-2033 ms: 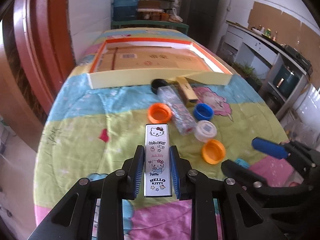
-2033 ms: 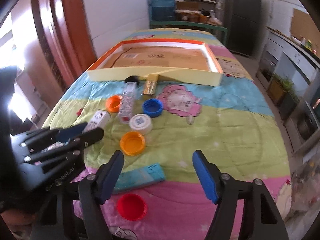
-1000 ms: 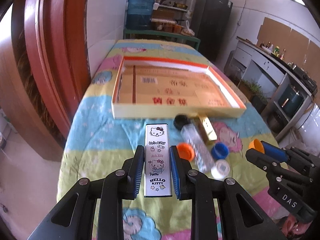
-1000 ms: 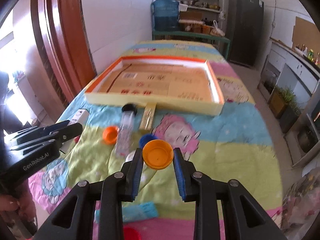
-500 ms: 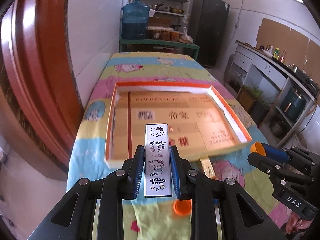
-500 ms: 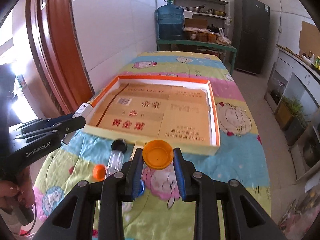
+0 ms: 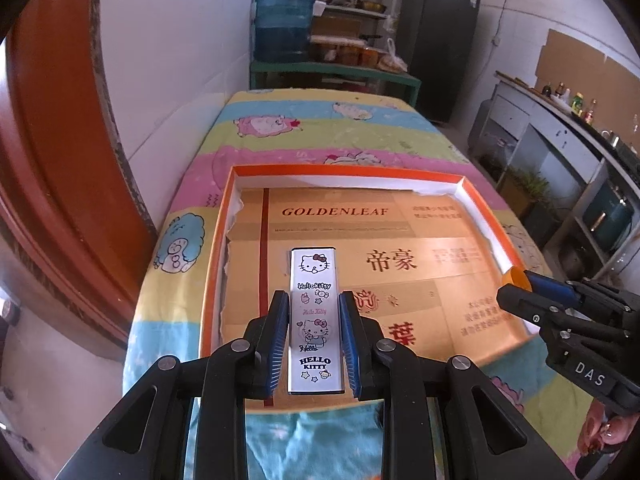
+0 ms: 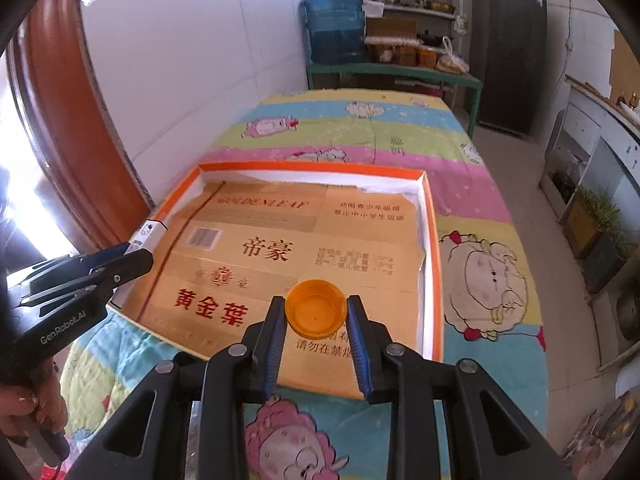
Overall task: Organize rigid objects
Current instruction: 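Carry the Hello Kitty box with the left gripper while the right gripper carries the orange cap into the tray, then open the left gripper to drop the box while the right gripper releases the orange cap in the tray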
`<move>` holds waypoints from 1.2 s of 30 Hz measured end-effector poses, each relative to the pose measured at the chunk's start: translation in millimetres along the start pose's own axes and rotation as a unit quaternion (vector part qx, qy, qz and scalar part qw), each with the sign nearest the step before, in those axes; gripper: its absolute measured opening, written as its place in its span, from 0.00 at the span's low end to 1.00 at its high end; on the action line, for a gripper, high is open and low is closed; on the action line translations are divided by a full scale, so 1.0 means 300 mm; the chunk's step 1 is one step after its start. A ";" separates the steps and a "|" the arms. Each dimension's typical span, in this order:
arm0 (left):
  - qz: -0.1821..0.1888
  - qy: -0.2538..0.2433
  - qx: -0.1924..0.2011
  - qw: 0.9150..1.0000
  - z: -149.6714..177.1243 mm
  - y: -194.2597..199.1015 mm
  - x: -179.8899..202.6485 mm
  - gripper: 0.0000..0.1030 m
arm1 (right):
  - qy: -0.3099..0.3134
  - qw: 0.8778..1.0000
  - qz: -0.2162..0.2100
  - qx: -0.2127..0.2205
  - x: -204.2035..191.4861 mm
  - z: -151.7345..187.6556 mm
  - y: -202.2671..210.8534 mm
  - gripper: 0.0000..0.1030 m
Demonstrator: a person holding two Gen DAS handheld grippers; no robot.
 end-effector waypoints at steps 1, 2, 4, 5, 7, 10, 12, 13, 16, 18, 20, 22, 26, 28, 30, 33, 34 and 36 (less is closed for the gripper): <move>-0.003 0.001 -0.002 1.000 -0.004 -0.016 -0.002 0.25 | 0.002 1.000 0.002 -0.004 0.003 -0.002 -0.013 0.30; -0.005 0.002 -0.003 1.000 -0.005 -0.029 -0.003 0.25 | 0.003 1.000 0.003 -0.007 0.005 -0.001 -0.025 0.30; -0.009 -0.001 -0.006 1.000 -0.009 -0.054 0.001 0.25 | 0.002 1.000 0.006 -0.018 0.011 0.001 -0.056 0.30; -0.011 -0.004 -0.007 1.000 -0.008 -0.065 0.003 0.25 | -0.001 1.000 0.004 -0.022 0.015 0.001 -0.068 0.30; -0.012 -0.007 -0.010 1.000 -0.011 -0.084 0.005 0.25 | -0.008 0.999 -0.002 -0.031 0.023 0.005 -0.091 0.30; -0.015 -0.007 -0.015 1.000 -0.011 -0.116 -0.003 0.25 | -0.011 0.999 0.002 -0.039 0.030 0.012 -0.113 0.30; -0.017 -0.006 -0.023 1.000 -0.004 -0.140 -0.006 0.25 | -0.013 0.999 0.005 -0.043 0.037 0.015 -0.127 0.30; -0.018 -0.005 -0.026 0.999 -0.001 -0.148 -0.005 0.25 | -0.014 0.999 0.007 -0.046 0.041 0.017 -0.133 0.30; -0.019 -0.003 -0.032 0.999 0.006 -0.173 -0.013 0.25 | -0.013 0.998 0.010 -0.054 0.045 0.025 -0.154 0.30; -0.018 -0.003 -0.034 0.999 0.010 -0.186 -0.016 0.25 | -0.011 0.998 0.012 -0.059 0.045 0.030 -0.165 0.30; -0.017 -0.008 -0.034 0.999 0.012 -0.195 -0.012 0.25 | -0.007 0.998 0.015 -0.057 0.042 0.028 -0.169 0.30; -0.018 -0.011 -0.034 0.999 0.012 -0.202 -0.008 0.25 | -0.004 0.998 0.015 -0.056 0.037 0.024 -0.172 0.30; -0.017 -0.015 -0.029 0.999 0.015 -0.211 -0.010 0.25 | 0.008 0.998 0.022 -0.056 0.025 0.023 -0.176 0.30; -0.019 -0.019 -0.025 0.999 0.019 -0.212 -0.009 0.26 | 0.010 0.998 0.024 -0.054 0.024 0.021 -0.176 0.30; -0.017 -0.025 -0.023 0.999 0.020 -0.212 -0.010 0.26 | 0.010 0.998 0.024 -0.052 0.023 0.021 -0.176 0.30; -0.007 -0.028 -0.024 0.999 0.022 -0.209 -0.008 0.34 | 0.014 0.998 0.025 -0.048 0.020 0.021 -0.175 0.30; -0.009 -0.027 -0.024 0.999 0.021 -0.208 -0.010 0.36 | 0.014 0.999 0.025 -0.046 0.019 0.021 -0.174 0.30; -0.010 -0.031 -0.024 0.999 0.023 -0.206 -0.006 0.38 | 0.012 0.999 0.026 -0.043 0.020 0.021 -0.172 0.33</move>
Point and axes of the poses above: each gripper's, at about its wrist camera, not at the fingertips, and y roughly against the way its jaws point, x to its right, z to its underside, the point moved 4 cm from there along -y, roughly the way its jaws point, and after that the axes turned 5 degrees about y, right-handed, at the moved point
